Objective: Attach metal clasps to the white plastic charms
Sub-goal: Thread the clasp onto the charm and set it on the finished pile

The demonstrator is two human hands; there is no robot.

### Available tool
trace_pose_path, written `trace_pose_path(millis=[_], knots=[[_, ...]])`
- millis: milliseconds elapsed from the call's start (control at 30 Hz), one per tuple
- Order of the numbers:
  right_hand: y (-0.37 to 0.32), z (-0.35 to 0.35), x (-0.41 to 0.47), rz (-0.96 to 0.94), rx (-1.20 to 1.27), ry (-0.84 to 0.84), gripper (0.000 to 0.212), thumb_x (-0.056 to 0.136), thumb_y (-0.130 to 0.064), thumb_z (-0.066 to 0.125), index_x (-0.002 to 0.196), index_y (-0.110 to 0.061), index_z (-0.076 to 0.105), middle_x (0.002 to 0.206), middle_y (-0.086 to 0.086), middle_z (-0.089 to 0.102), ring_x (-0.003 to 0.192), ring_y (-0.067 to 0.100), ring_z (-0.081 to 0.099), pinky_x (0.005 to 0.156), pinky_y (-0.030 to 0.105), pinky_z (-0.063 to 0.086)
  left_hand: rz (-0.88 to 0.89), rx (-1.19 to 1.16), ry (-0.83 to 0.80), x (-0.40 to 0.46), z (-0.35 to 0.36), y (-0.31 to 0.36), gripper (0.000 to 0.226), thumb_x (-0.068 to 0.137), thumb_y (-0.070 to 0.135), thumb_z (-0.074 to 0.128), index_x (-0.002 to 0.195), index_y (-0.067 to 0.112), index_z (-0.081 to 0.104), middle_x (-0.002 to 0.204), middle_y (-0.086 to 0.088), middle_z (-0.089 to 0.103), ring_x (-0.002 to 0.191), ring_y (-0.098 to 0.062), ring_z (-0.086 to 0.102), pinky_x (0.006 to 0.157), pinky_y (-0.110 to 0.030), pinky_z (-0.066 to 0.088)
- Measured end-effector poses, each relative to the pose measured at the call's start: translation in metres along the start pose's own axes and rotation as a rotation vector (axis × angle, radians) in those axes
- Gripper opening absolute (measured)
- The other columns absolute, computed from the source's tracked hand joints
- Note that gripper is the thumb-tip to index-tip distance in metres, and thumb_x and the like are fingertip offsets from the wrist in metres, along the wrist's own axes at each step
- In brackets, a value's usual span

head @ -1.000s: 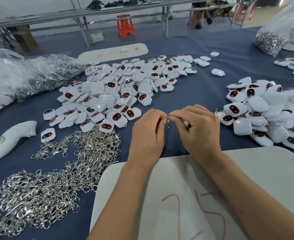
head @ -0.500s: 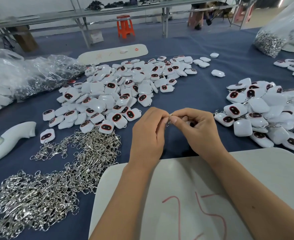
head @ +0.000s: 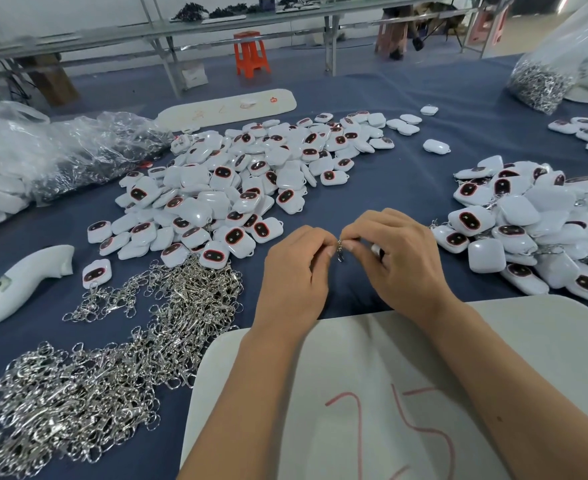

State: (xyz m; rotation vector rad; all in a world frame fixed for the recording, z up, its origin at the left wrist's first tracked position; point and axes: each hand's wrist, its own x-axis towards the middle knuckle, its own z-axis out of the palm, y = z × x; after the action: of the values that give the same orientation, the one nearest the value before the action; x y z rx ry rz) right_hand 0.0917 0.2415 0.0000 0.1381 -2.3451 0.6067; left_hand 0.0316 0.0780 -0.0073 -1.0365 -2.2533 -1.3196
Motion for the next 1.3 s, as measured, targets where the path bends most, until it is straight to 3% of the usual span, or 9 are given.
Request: trace_pose_path(millis=[167,433,633,767,867,1033,1167,1300], knots=[[0.002,-0.003,0.003,-0.056,-0.084,-0.063,0.016,0.099,-0.013,0.070,0.087,-0.023,0.074,0.085,-0.012,0.067,0.073,0.017,0.045,0.061,0.039,0.046,-0.027,-0.014,-0.030,-0.001,0.001,-0.001,0.013,0.092,0.003,0.062,0.084,0.011,0.065,0.077,0.005,0.063,0.074,-0.017,0.058,0.069,-0.044,0.048],[-0.001,-0.006,0.005,-0.121,-0.165,-0.077,0.018,0.100,-0.013,0.068,0.087,-0.023,0.076,0.083,-0.010,0.068,0.077,0.021,0.051,0.061,0.038,0.046,-0.088,-0.038,-0.025,-0.002,0.000,0.002,0.013,0.089,0.007,0.058,0.080,0.013,0.065,0.072,0.011,0.062,0.071,-0.014,0.061,0.068,-0.043,0.051],[-0.007,0.007,-0.002,0.164,0.226,0.037,0.010,0.095,-0.007,0.073,0.089,-0.015,0.077,0.085,-0.011,0.073,0.078,0.017,0.064,0.075,0.040,0.052,-0.034,-0.049,0.071,-0.001,0.000,0.006,0.016,0.094,0.002,0.064,0.083,0.015,0.064,0.080,0.011,0.063,0.077,-0.012,0.060,0.070,-0.033,0.049],[-0.003,0.007,-0.003,0.312,0.481,-0.004,0.013,0.096,-0.009,0.073,0.088,-0.018,0.078,0.080,-0.004,0.074,0.070,0.028,0.059,0.068,0.044,0.049,0.015,-0.045,0.076,0.001,0.001,0.005,0.017,0.095,0.001,0.063,0.085,0.015,0.065,0.082,0.012,0.062,0.078,-0.008,0.058,0.071,-0.028,0.048],[-0.001,0.006,-0.003,0.339,0.568,-0.017,0.015,0.096,-0.010,0.073,0.087,-0.020,0.079,0.078,0.008,0.072,0.072,0.040,0.055,0.065,0.049,0.047,0.018,-0.048,0.090,0.001,0.003,0.005,0.017,0.095,0.001,0.063,0.085,0.014,0.065,0.082,0.011,0.062,0.077,-0.009,0.059,0.070,-0.029,0.047],[-0.003,0.007,-0.003,0.339,0.598,-0.015,0.013,0.096,-0.010,0.073,0.087,-0.019,0.077,0.076,0.010,0.069,0.068,0.036,0.049,0.065,0.047,0.044,-0.102,-0.162,0.117,0.002,0.006,0.004,0.016,0.097,0.000,0.062,0.086,0.010,0.067,0.076,0.004,0.066,0.070,-0.016,0.063,0.069,-0.040,0.052],[-0.012,0.011,-0.002,0.351,0.692,0.061,0.013,0.096,-0.005,0.071,0.089,-0.015,0.076,0.081,0.016,0.070,0.075,0.040,0.056,0.071,0.040,0.047,-0.228,-0.303,0.174,0.004,0.010,0.011,0.016,0.097,0.000,0.062,0.086,0.009,0.067,0.074,0.002,0.066,0.064,-0.015,0.062,0.065,-0.032,0.052],[-0.019,0.019,-0.003,0.414,0.861,0.097,0.016,0.097,-0.001,0.069,0.090,-0.015,0.075,0.075,-0.011,0.067,0.066,0.004,0.051,0.068,0.014,0.043,-0.319,-0.470,0.223,0.006,0.008,0.015,0.013,0.096,-0.002,0.064,0.087,0.005,0.069,0.073,0.002,0.064,0.064,-0.010,0.057,0.067,-0.020,0.047]])
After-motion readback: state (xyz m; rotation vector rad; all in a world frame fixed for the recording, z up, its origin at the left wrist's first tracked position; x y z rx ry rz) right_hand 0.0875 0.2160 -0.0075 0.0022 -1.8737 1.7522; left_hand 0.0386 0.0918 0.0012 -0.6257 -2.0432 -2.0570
